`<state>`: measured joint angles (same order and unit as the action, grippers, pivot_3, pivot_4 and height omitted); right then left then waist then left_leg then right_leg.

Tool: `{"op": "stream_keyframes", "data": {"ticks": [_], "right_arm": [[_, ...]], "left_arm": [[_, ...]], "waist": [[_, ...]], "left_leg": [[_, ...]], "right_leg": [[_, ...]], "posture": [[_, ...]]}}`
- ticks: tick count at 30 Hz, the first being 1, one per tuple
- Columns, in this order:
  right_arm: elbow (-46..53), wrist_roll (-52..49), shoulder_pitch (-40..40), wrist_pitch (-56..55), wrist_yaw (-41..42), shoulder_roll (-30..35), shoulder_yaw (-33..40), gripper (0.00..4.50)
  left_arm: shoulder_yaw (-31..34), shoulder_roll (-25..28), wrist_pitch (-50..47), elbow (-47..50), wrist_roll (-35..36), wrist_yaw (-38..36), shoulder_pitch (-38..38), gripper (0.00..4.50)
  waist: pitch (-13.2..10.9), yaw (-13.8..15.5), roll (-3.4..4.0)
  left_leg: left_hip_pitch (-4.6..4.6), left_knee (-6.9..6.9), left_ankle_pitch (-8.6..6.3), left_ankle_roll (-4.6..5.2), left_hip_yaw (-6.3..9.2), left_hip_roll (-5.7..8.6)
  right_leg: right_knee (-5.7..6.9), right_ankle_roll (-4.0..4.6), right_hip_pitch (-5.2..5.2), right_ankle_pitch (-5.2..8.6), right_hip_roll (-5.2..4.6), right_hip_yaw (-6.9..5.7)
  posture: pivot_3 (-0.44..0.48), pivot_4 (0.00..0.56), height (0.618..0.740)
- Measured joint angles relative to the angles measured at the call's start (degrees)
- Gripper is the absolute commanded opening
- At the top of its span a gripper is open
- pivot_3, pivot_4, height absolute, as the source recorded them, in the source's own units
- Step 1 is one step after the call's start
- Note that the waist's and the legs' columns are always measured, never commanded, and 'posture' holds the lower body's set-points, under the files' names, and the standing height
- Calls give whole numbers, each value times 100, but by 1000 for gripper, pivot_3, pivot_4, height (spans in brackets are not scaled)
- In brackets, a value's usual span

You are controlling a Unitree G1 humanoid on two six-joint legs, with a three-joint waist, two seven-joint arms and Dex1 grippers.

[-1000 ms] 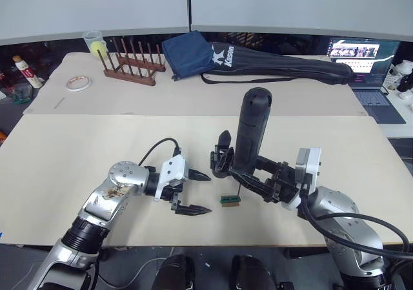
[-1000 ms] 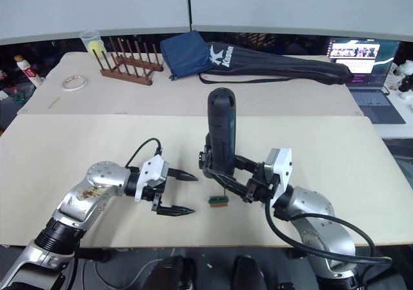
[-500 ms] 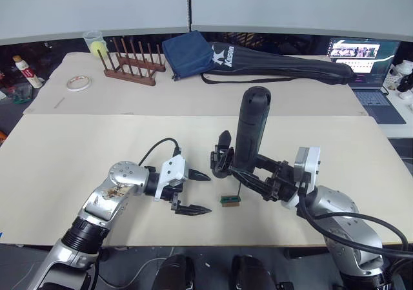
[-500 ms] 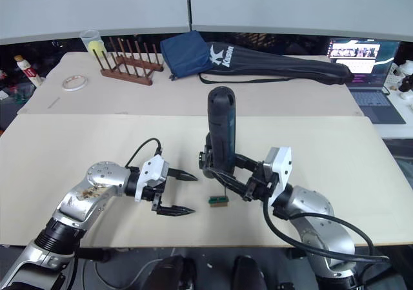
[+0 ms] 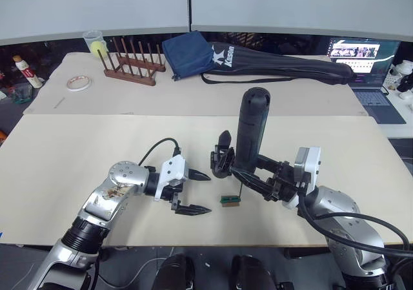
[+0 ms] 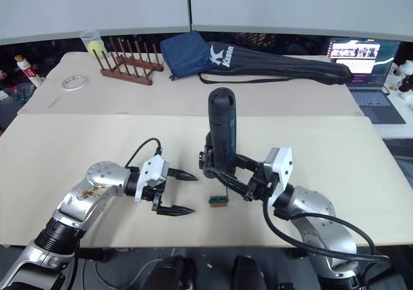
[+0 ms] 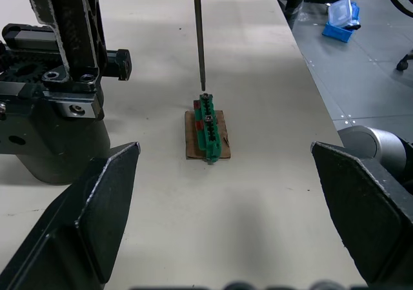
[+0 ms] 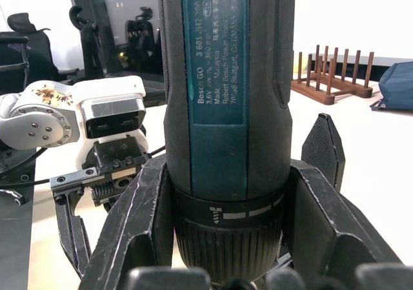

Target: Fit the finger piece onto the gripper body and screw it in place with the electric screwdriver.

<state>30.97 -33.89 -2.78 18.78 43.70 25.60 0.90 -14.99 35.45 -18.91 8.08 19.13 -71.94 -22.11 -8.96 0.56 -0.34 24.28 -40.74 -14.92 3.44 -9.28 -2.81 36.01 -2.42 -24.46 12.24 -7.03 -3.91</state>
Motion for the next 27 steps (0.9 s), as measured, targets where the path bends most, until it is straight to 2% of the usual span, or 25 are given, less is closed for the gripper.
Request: {"op": "stream_keyframes", "data": {"ticks": [27], "right_arm": [[-42, 116, 203, -259, 142, -25, -37, 1916]], "left_arm": [[0, 0, 0, 0, -2, 41, 0, 4500]], "waist": [[0, 0, 0]], "left_leg": [[-1, 0, 0, 0, 0, 0]], "right_leg": [[0, 0, 2, 0, 0, 0]], "posture": [[0, 150, 740]]}}
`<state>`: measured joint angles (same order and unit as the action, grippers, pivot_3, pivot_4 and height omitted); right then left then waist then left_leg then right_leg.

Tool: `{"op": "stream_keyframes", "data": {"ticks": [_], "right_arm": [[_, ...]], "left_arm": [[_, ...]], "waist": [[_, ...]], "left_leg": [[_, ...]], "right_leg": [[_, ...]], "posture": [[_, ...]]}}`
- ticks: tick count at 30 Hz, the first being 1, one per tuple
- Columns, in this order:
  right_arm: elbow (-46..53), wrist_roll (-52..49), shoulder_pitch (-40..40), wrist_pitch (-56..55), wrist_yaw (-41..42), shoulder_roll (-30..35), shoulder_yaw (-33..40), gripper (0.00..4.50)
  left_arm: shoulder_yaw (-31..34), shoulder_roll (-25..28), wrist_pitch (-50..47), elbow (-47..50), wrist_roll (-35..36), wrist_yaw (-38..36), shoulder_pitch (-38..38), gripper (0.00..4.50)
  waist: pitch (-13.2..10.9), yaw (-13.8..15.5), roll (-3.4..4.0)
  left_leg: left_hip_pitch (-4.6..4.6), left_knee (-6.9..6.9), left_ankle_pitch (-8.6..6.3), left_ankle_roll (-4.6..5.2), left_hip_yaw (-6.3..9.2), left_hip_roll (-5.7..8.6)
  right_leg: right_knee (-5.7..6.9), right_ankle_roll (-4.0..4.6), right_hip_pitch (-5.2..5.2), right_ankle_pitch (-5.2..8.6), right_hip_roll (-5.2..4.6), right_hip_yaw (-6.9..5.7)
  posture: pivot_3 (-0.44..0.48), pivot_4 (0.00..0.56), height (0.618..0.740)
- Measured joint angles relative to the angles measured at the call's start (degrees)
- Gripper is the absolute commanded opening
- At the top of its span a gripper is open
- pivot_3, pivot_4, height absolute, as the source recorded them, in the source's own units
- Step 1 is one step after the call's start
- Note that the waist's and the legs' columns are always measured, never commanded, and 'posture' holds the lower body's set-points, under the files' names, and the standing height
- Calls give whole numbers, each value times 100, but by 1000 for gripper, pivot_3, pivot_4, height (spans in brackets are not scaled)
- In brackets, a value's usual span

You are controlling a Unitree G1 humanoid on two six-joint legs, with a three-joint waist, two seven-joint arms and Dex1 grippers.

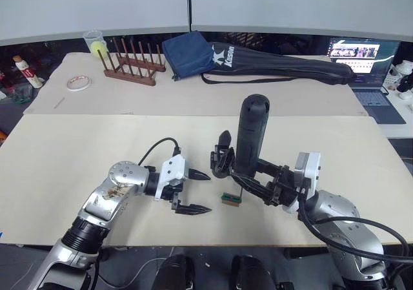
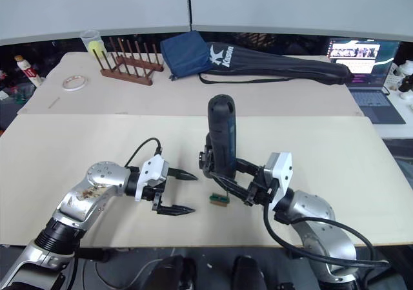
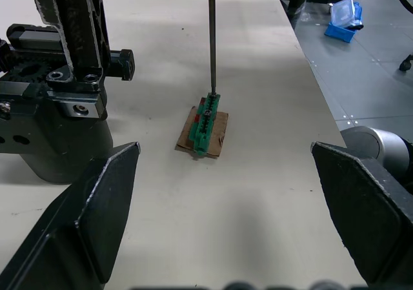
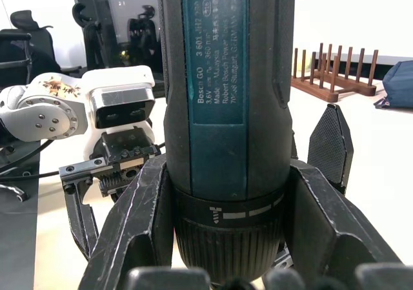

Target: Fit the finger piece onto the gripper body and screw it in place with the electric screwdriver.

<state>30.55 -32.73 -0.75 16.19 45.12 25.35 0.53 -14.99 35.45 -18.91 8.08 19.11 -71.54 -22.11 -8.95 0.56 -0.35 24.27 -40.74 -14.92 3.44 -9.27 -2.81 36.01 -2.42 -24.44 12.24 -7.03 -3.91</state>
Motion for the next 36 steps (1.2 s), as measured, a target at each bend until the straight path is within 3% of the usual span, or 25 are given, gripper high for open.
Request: {"op": "stream_keyframes", "data": {"ticks": [14, 26, 36], "right_arm": [[130, -248, -167, 120, -61, 150, 49, 1916], [711, -2092, -1538, 1329, -478, 1075, 734, 1916], [-185, -3598, -3318, 2346, -506, 1562, 921, 1916]], "left_arm": [[46, 10, 1, -186, -2, 5, -49, 4500], [483, 85, -106, -292, 127, 100, -172, 4500], [658, 104, 50, -724, 100, 128, -305, 4500]], "waist": [[0, -2, 0], [-1, -2, -1], [-1, -3, -2]], "left_leg": [[0, 0, 0, 0, 0, 0], [1, 0, -5, 8, 2, 0], [2, -1, -9, 16, 0, -1]], "right_leg": [[0, 0, -1, 0, 0, 0], [-1, 1, -2, -1, -5, 0], [-3, 0, 0, -3, -9, -4]], "posture": [[0, 150, 740], [0, 150, 740], [0, 150, 740]]}}
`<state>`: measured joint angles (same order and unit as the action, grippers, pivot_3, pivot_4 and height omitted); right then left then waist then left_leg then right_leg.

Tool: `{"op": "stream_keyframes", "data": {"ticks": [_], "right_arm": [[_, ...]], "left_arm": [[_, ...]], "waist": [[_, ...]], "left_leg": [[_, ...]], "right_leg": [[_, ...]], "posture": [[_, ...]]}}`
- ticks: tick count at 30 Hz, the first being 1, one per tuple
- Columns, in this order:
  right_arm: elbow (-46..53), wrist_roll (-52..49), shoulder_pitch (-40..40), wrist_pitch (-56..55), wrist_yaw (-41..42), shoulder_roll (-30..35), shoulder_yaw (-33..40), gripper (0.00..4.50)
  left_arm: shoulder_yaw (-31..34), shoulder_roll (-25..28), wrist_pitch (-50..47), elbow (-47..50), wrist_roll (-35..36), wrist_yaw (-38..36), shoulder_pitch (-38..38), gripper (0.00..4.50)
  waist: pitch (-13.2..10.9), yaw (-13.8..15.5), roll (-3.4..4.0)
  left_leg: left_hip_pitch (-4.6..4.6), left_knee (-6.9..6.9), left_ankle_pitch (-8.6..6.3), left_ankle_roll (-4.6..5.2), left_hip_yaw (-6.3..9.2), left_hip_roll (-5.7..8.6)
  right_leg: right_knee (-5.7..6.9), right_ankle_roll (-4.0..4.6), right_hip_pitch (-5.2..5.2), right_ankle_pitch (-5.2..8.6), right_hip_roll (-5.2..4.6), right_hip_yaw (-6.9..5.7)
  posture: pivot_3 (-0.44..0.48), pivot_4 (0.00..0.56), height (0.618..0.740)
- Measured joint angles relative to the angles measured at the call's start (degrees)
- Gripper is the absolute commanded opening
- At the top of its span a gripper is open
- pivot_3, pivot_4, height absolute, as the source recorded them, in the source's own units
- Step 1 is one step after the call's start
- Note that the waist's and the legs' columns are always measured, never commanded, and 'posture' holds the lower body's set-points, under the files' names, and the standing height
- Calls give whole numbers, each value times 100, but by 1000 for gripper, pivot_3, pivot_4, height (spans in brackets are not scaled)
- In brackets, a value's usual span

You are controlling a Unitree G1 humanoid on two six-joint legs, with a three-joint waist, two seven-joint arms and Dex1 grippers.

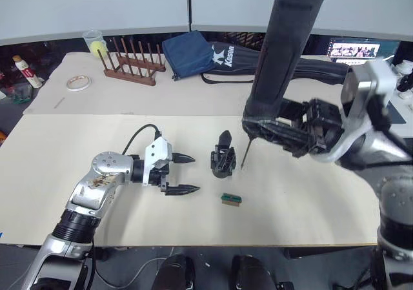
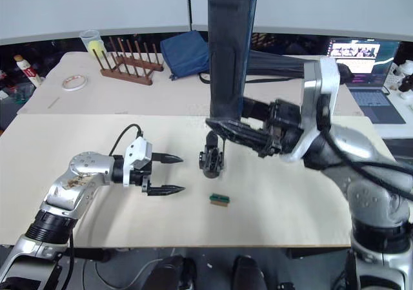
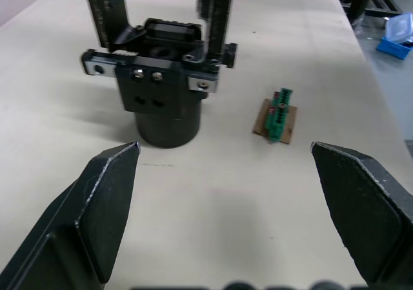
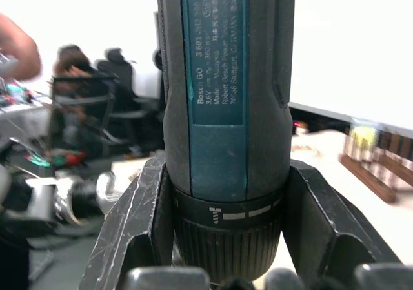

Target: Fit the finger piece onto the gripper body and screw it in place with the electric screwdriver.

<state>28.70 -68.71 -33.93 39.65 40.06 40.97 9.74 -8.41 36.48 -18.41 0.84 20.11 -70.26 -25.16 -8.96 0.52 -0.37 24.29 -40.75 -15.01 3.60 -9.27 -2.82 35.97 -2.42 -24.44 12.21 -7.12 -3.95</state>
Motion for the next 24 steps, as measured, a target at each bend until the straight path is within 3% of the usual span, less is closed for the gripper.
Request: {"op": "stream_keyframes", "data": {"ticks": [10, 24], "right_arm": [[-1520, 581, -1934, 271, 491, -771, -892, 1916], [-2192, 2410, -1559, -538, 1520, -1412, -1416, 1916]], "left_arm": [[-185, -298, 490, -590, -274, -52, -269, 4500], [-307, -608, 823, -1037, -501, -18, -454, 4500]], "waist": [[0, -25, 0], [0, -24, -1]], "left_leg": [[6, -2, 1, -1, -13, 0], [15, -7, 2, -2, -18, 2]], "right_leg": [[2, -1, -6, -1, 0, 0], [2, -7, -9, -4, -2, -5]], "posture": [[0, 150, 740], [0, 150, 740]]}}
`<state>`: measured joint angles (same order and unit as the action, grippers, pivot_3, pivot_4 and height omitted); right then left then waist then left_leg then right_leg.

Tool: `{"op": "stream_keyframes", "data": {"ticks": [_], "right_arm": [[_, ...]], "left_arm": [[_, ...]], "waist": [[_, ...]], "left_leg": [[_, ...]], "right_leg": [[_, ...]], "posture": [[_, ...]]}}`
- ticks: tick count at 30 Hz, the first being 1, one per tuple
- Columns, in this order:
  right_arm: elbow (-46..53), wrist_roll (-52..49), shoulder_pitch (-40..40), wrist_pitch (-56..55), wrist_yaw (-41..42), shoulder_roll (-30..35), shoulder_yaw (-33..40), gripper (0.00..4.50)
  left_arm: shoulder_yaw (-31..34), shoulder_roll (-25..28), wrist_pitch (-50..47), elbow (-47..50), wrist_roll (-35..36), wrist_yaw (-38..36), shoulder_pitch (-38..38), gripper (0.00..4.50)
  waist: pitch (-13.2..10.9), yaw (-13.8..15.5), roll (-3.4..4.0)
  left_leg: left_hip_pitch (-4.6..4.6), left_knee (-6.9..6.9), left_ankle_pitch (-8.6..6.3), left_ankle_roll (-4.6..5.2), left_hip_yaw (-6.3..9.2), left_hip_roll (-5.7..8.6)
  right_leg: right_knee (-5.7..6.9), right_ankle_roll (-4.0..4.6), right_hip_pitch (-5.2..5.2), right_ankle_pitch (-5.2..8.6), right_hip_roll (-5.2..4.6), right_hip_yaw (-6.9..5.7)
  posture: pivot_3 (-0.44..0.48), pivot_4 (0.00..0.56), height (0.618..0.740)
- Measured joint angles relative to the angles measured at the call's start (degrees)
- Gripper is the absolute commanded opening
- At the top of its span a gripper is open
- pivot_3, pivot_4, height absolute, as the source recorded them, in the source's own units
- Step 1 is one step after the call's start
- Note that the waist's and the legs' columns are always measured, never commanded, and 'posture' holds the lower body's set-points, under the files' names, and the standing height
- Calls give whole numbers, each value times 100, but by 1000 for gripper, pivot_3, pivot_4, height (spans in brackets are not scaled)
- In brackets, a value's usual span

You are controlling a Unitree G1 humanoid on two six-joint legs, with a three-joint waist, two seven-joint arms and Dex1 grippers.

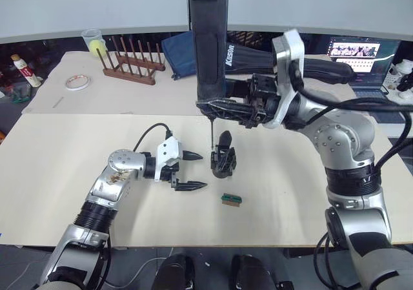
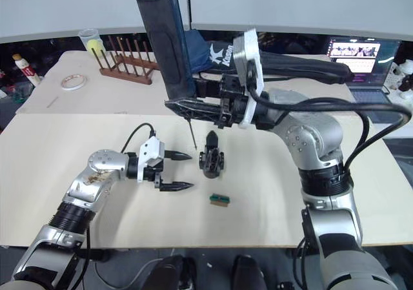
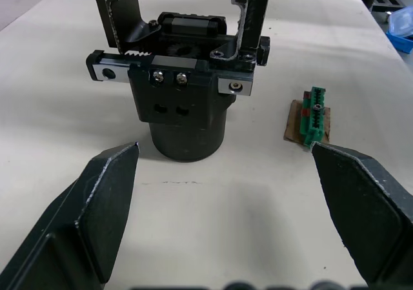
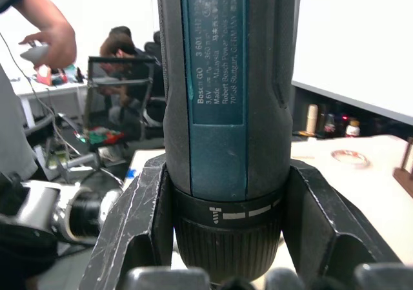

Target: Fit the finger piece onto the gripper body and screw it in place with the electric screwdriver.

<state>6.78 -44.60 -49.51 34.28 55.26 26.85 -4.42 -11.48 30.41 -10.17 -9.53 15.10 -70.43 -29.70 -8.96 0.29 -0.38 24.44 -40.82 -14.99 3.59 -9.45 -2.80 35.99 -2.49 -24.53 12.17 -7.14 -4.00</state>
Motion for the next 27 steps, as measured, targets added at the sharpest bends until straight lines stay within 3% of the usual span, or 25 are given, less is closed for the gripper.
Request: {"op": "stream_keyframes", "data": {"ticks": [13, 27], "right_arm": [[-152, 550, 523, -242, 227, -139, -70, 1916], [-187, 758, 559, -379, 294, -264, -68, 1916]], "left_arm": [[-3, -89, 3, -37, -60, -18, -95, 4500], [-38, -116, 3, -36, -140, -34, -113, 4500]], "waist": [[0, -57, 0], [0, -91, 0]], "left_leg": [[0, 1, 2, -3, 0, -1], [0, 2, 2, -3, 1, -1]], "right_leg": [[1, 0, -2, 0, 1, 0], [0, 0, -2, 0, 1, 0]], "posture": [[0, 150, 740], [0, 150, 740]]}}
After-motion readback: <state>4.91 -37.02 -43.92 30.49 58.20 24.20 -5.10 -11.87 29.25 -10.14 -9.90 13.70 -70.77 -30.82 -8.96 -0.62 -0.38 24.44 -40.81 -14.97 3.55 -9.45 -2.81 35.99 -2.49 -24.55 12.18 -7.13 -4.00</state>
